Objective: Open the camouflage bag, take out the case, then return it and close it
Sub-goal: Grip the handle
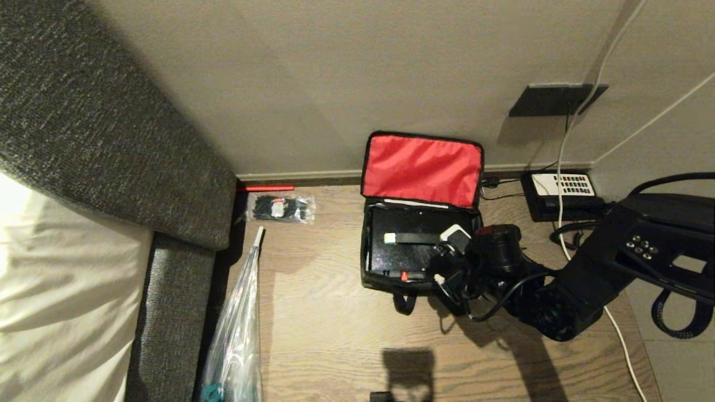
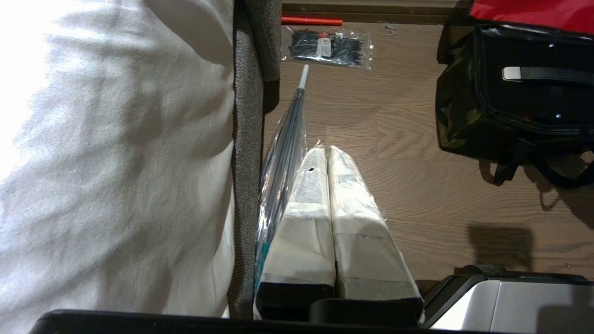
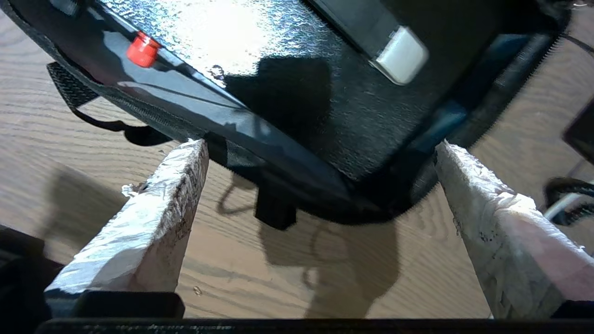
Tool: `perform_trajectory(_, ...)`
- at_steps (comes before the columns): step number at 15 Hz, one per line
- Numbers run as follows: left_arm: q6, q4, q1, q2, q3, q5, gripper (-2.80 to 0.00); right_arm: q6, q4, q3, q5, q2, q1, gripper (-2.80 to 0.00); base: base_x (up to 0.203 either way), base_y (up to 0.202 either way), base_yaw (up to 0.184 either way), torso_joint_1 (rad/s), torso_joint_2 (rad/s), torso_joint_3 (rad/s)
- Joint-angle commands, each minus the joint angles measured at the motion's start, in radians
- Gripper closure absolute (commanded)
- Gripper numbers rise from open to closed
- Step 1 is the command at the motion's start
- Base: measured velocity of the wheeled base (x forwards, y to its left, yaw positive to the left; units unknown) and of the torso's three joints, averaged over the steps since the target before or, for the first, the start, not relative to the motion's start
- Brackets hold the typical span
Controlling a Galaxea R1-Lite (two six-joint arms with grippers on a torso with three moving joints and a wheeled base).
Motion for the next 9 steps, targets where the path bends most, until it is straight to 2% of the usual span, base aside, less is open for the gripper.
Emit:
perform_trajectory(1,-0.001,0.000,0.000,-0.002,0.000,0.000,0.00,-0.003,-0.005,-0.002,-0.001,0.010,-0.003,-2.80,0.000,0.000,0.000,0.002,0.01,-0.168)
perform_trajectory(7,0.004,0.000,0.000,-0.002,0.000,0.000,0.00,-0.055,-0.007,-0.048,-0.002,0.007,-0.012,-2.80,0.000,0.000,0.000,0.003,0.00,-0.045)
perform_trajectory(9,0.004,0.000,0.000,-0.002,0.000,0.000,0.00,-0.115,-0.004,-0.078,-0.009,0.005,-0.018,-2.80,0.000,0.000,0.000,0.000,0.00,0.000)
